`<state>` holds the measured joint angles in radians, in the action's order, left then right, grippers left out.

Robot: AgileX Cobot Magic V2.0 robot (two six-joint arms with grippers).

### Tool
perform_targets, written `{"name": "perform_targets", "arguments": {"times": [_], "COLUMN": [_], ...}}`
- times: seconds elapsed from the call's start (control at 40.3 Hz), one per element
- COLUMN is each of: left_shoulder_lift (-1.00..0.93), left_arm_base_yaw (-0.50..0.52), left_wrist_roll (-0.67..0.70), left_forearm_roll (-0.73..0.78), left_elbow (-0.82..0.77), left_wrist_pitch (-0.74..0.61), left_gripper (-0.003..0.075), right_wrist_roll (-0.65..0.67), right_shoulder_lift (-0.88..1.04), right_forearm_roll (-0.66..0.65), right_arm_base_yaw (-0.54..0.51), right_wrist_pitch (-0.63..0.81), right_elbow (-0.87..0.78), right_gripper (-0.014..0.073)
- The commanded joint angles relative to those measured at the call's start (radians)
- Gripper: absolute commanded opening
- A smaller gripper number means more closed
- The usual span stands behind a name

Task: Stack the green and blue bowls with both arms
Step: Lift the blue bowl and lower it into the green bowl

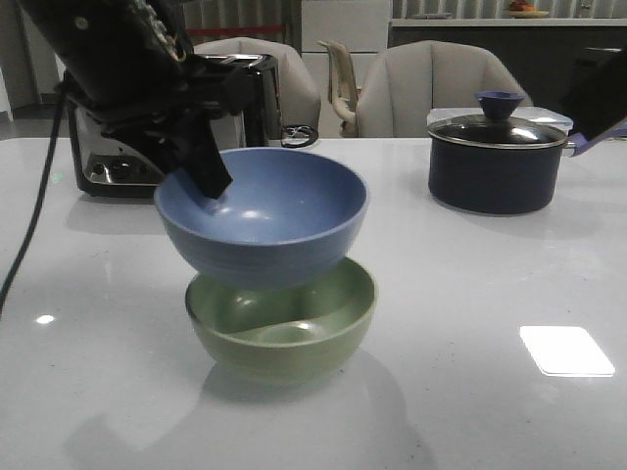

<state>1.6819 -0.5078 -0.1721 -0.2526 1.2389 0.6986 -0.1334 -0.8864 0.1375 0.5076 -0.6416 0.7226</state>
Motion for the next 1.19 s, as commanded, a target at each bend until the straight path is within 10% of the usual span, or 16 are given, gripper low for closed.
{"name": "perform_targets", "arguments": {"times": [0.0, 0.149, 0.397, 1.166], "left_shoulder_lift": [0.003, 0.054, 0.031, -0.795], "left_arm_base_yaw": [-0.007, -0.007, -0.007, -0.012], "left_wrist_roll": [0.0, 0.0, -0.012, -0.016], "left_forearm_roll": [-0.058, -0.069, -0.075, 0.0], "left_elbow": [0.025, 0.025, 0.046, -0.357], "left_wrist_pitch": [-0.087, -0.089, -0.037, 0.034], "left_gripper": [0.0102, 0.0164, 0.051, 0.0512], "right_wrist_roll": [-0.007, -0.007, -0.007, -0.007], "right_shoulder_lift": [0.013, 0.013, 0.013, 0.013], "right_forearm_roll": [-0.005, -0.005, -0.005, -0.005], "right_arm_base_yaw": [-0.001, -0.001, -0.001, -0.001], "right_wrist_pitch": [0.063, 0.063, 0.063, 0.064], "right_elbow": [0.031, 0.031, 0.031, 0.031], "right_gripper": [0.0482, 0.0482, 0.0482, 0.0482]}}
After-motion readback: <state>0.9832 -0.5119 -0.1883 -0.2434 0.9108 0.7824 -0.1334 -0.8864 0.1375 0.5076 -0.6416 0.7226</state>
